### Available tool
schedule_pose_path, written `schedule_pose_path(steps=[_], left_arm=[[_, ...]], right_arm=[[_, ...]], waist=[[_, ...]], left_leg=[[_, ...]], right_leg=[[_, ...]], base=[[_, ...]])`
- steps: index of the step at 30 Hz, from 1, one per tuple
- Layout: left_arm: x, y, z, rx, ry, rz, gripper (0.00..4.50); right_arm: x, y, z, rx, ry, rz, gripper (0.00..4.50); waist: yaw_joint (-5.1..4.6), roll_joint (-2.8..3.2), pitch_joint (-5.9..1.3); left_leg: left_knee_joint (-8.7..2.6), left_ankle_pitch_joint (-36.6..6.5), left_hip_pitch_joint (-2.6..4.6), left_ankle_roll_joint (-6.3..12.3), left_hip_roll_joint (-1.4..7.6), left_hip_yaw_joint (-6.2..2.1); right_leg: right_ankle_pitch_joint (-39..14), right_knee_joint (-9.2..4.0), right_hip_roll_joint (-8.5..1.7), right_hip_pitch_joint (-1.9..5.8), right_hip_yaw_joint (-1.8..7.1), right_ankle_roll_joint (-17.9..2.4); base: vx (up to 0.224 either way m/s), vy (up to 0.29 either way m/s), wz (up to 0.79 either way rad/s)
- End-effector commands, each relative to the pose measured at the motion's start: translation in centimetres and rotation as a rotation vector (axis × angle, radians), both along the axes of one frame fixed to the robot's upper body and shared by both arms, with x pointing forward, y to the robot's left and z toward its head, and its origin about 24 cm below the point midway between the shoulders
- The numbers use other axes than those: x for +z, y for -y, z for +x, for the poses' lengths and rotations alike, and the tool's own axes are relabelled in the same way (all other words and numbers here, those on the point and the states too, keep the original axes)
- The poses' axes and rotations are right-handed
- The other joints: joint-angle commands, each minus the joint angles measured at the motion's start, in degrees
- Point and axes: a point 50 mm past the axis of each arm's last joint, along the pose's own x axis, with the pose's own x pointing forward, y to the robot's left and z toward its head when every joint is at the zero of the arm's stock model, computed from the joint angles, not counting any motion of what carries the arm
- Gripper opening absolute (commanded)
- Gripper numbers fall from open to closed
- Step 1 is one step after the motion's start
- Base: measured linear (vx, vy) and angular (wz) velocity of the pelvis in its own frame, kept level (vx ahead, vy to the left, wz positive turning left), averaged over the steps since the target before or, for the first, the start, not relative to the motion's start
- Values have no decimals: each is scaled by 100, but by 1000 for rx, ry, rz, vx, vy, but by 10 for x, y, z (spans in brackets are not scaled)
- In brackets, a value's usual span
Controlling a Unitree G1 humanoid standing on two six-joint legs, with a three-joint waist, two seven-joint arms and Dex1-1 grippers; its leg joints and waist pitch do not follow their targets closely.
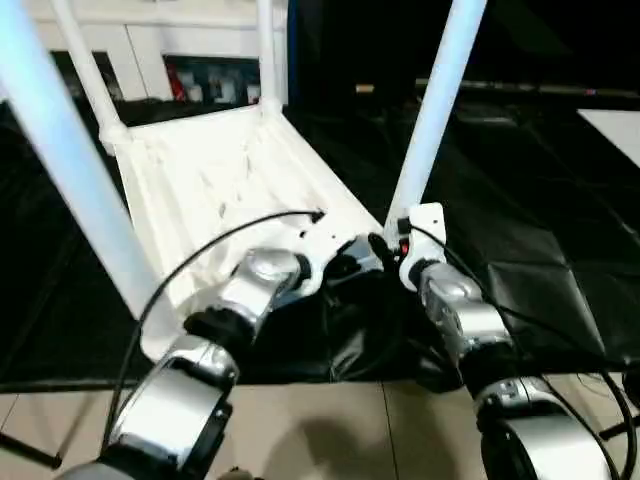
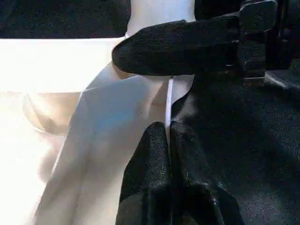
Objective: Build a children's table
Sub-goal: Rotate leg to tighten
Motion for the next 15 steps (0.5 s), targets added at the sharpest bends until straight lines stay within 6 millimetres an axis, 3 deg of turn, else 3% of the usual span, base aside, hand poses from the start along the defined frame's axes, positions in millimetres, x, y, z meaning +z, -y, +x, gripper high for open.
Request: schedule_pose_path(steps=[1,5,6,7,9,15], left_arm=[[5,-12,10,148,53,-19,0],[5,-17,9,122,46,-29,0],[5,-24,9,99,39,-34,0],[5,-27,8,87,34,-37,0],[6,-36,7,49,31,-49,0],[9,-47,-2,-109,3,-97,0]], right_arm=[[-8,-31,-10,146,-18,41,306],[-2,-26,-8,163,22,65,358],[4,-18,-6,197,53,59,358],[6,-15,-6,221,61,56,378],[9,-7,-9,329,63,-4,392],[12,6,-23,553,61,-60,392]], waist=[[-39,-42,-369],[-47,-42,-356],[-94,-51,-356],[-125,-58,-366],[-188,-58,-366],[-174,-73,-362]], left_leg=[[-376,-1022,134,156,119,-64],[-383,-1135,112,217,117,-70],[-400,-1115,62,199,110,-92],[-394,-1112,65,197,104,-96],[-373,-1081,76,272,105,-88],[-349,-899,89,482,129,-71]], right_leg=[[-326,-395,-248,243,172,-1235],[-515,-416,-265,251,171,-1210],[-568,-407,-260,294,156,-1147],[-600,-417,-249,295,145,-1118],[-492,-413,-241,277,149,-1244],[-144,-375,-244,274,157,-1444]], base=[[0,0,0],[0,0,0],[0,0,0],[0,0,0],[0,0,0],[0,0,0]])
